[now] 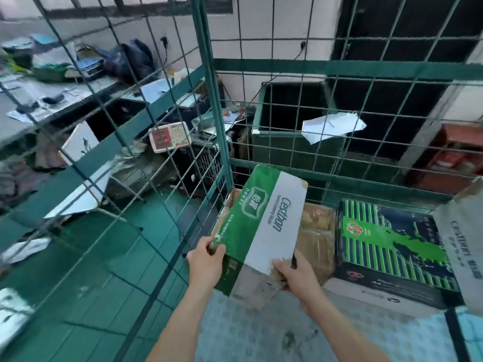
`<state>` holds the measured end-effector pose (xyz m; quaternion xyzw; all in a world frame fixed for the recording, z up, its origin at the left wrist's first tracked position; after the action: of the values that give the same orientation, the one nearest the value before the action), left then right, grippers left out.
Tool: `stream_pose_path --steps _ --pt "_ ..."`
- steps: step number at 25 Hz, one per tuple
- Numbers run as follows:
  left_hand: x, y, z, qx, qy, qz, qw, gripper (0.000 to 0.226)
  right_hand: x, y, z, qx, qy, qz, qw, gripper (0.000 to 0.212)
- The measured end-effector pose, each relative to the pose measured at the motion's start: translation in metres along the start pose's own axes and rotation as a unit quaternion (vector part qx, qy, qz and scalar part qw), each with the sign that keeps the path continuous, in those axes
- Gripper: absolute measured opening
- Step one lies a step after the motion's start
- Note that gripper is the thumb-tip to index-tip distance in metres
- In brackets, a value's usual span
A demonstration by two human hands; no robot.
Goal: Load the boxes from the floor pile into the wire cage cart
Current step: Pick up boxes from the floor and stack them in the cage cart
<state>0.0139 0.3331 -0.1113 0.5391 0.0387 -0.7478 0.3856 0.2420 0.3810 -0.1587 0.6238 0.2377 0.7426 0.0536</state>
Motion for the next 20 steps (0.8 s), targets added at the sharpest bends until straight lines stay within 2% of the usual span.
stream_pose_path --steps 2,5,11,20 --pt "0.006 -0.037 0.007 -0.005 0.054 0.011 0.998 0.012 0.006 -0.029 -0.028 0.02 0.007 -0.002 1.0 0.051" --pt "0.015 -0.095 0.005 -0.01 0.107 0.025 0.994 0.017 0.023 -0.073 -0.057 0.057 0.015 -0.019 0.998 0.074" --pt "0.039 -0.186 -0.021 -0.002 0.192 0.058 0.98 0.03 0.015 -0.159 -0.094 0.015 0.006 -0.008 1.0 0.077" --pt "0.089 -0.27 -0.047 -0.059 0.179 0.159 0.969 0.045 -0.008 -0.224 -0.13 0.01 0.066 0.026 0.997 0.086"
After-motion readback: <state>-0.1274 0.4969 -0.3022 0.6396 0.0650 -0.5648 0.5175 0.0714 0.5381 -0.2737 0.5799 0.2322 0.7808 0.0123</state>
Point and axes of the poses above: each hand's wrist, its own y-axis away from the middle knuckle, its own z-axis out of the back of the hand, x = y × z, the point moved 3 cm from there along -y, towards the middle knuckle, and after that the axes turned 3 degrees about y, right-handed, at the moved point
